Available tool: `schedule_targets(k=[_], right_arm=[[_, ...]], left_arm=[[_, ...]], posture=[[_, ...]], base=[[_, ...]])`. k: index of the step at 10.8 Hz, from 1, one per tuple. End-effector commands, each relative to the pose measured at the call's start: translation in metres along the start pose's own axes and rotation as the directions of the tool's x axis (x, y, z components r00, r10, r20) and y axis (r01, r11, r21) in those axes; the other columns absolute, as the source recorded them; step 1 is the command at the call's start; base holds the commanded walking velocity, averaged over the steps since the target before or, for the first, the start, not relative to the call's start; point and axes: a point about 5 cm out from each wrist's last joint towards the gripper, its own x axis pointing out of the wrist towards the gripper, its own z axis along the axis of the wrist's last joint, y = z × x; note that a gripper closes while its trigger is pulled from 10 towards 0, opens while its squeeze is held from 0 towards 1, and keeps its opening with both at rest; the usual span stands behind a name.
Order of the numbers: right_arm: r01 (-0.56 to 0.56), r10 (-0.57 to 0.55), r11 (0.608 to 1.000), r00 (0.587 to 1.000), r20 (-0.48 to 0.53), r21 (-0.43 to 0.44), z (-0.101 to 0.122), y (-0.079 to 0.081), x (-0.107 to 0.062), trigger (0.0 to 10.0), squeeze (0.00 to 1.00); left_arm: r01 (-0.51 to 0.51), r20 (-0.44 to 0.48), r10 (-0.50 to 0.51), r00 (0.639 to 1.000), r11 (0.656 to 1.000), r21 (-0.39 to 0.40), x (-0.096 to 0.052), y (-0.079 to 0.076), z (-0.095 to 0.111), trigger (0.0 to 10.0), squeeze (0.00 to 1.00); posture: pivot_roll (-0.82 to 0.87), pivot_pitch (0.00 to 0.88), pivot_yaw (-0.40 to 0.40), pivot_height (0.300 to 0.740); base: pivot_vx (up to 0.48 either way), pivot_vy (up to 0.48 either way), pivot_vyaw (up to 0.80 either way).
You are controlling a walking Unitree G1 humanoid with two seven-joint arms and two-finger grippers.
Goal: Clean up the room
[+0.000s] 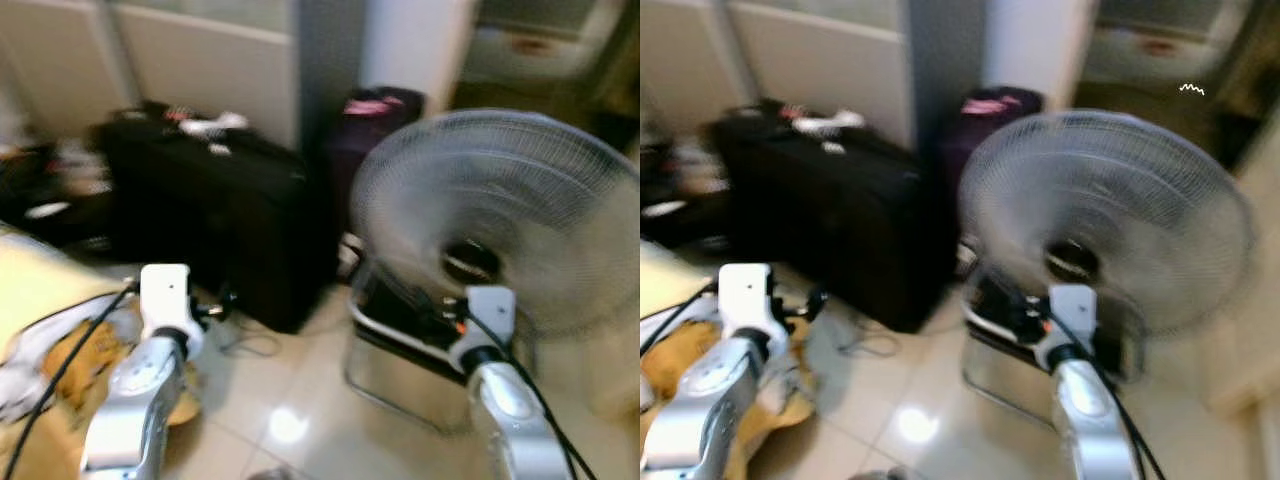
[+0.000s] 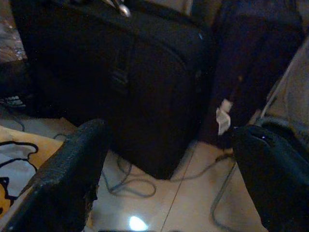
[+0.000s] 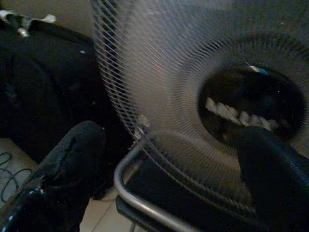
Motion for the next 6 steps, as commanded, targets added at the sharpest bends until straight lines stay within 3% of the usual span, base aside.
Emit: schedule_targets(k=[1, 2, 3, 4, 6], right_arm=[[-0.017, 0.017, 1.0, 1.0, 0.005, 0.02, 0.002, 0.006, 0.002, 10.0, 1.0], [-0.019, 0.019, 1.0, 1.0, 0.0, 0.02, -0.001, 0.006, 0.004, 10.0, 1.0], [0.003, -0.003, 1.0, 1.0, 0.004, 0.005, 0.0, 0.003, 0.007, 10.0, 1.0], [0.01, -0.011, 0.999, 1.0, 0.014, 0.044, 0.008, 0.001, 0.012, 10.0, 1.0], [0.046, -0.047, 0.999, 0.999, 0.027, 0.018, 0.013, -0.002, 0.018, 10.0, 1.0]], left_arm=[[0.006, -0.002, -0.006, 1.0, 1.0, 0.013, 0.001, 0.0, 0.005, 10.0, 0.0], [0.008, -0.006, -0.008, 1.0, 1.0, 0.014, 0.001, 0.0, 0.005, 10.0, 0.0], [-0.019, 0.011, 0.018, 1.0, 0.995, 0.093, 0.005, 0.004, 0.007, 10.0, 0.0], [-0.035, 0.037, 0.032, 0.999, 0.995, 0.089, 0.008, 0.007, 0.012, 10.0, 0.0], [-0.042, 0.048, 0.038, 0.998, 0.995, 0.092, 0.012, 0.008, 0.017, 10.0, 0.0]], posture=[[-0.09, 0.0, -0.017, 0.74], [-0.09, 0.0, -0.015, 0.74], [-0.1, 0.0, -0.012, 0.74], [-0.1, 0.0, -0.01, 0.74], [-0.11, 0.0, -0.005, 0.74]], base=[[0.0, 0.0, 0.8], [0.0, 0.0, 0.8], [0.0, 0.0, 0.8], [0.0, 0.0, 0.8], [0.0, 0.0, 0.8]])
